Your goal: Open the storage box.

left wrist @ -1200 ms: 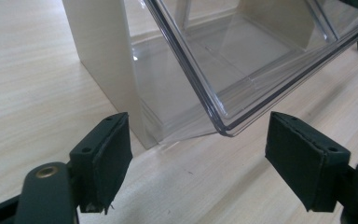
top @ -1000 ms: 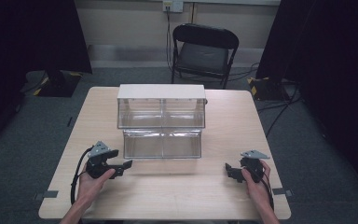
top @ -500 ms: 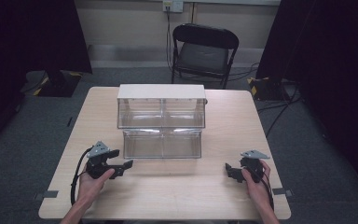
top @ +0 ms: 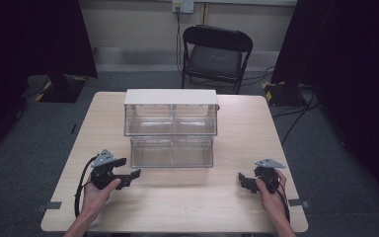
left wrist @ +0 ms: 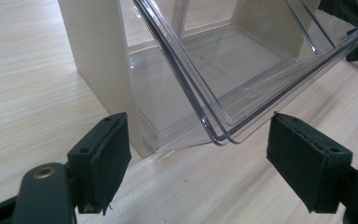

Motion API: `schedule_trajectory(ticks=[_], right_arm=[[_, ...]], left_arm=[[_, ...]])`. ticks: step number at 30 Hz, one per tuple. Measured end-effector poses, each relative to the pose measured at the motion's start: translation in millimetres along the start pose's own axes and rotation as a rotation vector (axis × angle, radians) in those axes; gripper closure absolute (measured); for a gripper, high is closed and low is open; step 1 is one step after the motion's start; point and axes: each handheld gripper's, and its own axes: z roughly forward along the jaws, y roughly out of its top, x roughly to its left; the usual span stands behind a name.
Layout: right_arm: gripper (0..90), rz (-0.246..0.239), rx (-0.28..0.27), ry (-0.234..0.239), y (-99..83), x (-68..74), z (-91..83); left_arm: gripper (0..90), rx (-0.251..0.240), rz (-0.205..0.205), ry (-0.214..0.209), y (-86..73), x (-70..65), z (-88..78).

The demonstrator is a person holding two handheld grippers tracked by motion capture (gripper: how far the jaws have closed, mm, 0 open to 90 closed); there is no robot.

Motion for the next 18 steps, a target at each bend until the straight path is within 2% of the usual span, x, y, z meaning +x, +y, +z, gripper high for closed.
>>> schedule_trajectory(ticks=[18], right_arm=[[12.9, 0.000, 0.000, 0.000, 0.0, 0.0, 0.0]], left_arm=[[20.4, -0.020, 0.002, -0.006, 1.1, -1.3, -1.8]])
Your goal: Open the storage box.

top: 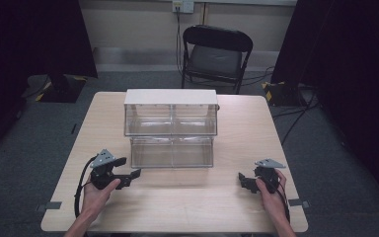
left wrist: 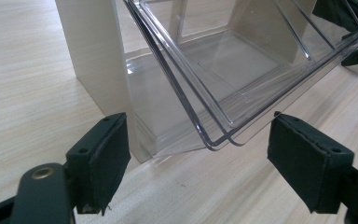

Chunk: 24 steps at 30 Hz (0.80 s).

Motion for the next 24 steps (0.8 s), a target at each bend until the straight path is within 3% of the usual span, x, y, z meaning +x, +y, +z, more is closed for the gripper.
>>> schedule_trajectory(ticks=[24], right_arm=[[12.9, 0.000, 0.000, 0.000, 0.0, 0.0, 0.0]], left_arm=[[20.5, -0.025, -0.011, -0.019, 4.2, -3.1, -2.4]])
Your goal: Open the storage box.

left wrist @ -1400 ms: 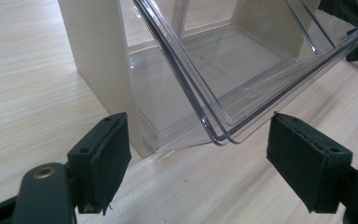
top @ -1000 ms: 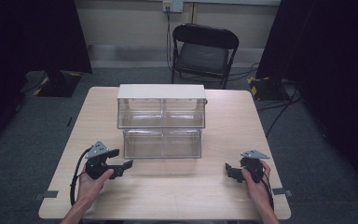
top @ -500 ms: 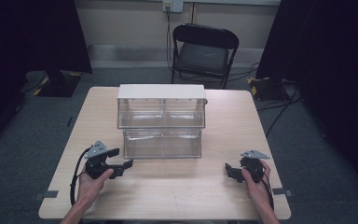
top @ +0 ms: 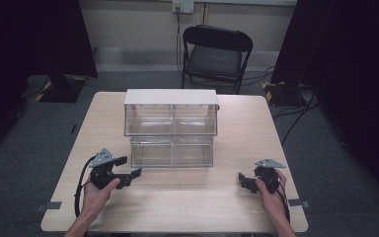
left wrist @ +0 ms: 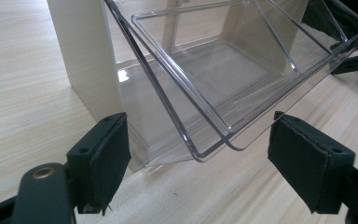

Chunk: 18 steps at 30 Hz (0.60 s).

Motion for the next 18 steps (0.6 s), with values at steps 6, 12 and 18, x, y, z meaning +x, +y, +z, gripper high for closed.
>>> schedule_trajectory(ticks=[6, 12, 18], right_arm=[[12.9, 0.001, 0.000, 0.000, 0.0, 0.0, 0.0], [12.8, 0.001, 0.000, 0.000, 0.0, 0.1, 0.0], [12.8, 0.000, 0.000, 0.000, 0.0, 0.0, 0.0]], left_arm=[[20.7, -0.018, -0.002, 0.004, 2.2, -1.9, 2.1], [20.6, -0.021, -0.003, -0.004, 3.0, -3.4, 2.9], [19.9, -0.005, 0.000, -0.004, 4.7, -3.8, 4.8]])
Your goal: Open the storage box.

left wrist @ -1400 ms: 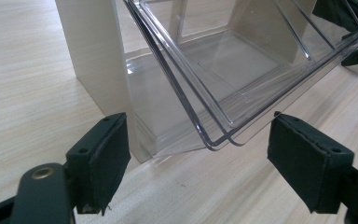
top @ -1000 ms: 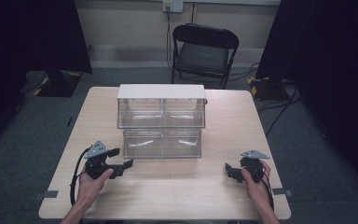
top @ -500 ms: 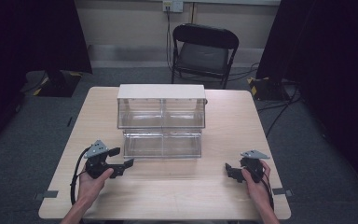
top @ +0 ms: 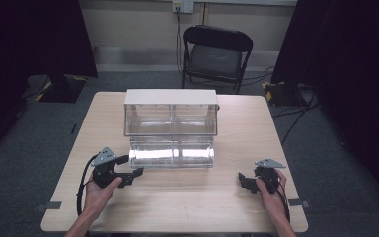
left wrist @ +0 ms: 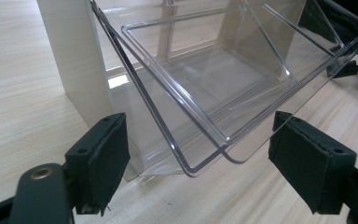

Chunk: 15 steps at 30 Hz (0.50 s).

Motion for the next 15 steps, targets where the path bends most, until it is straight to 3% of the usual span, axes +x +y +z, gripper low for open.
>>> schedule_trajectory(ticks=[4, 9, 15], right_arm=[[12.9, 0.000, 0.000, 0.000, 0.0, 0.0, 0.0], [12.8, 0.000, 0.000, 0.000, 0.0, 0.0, 0.0], [12.9, 0.000, 0.000, 0.000, 0.0, 0.0, 0.0]], left_arm=[[18.8, -0.001, 0.012, -0.001, 1.4, -0.2, -0.4], [17.2, -0.012, -0.009, -0.002, 3.1, -1.5, -1.7], [16.4, -0.012, 0.008, 0.003, 6.9, -2.5, -3.2]])
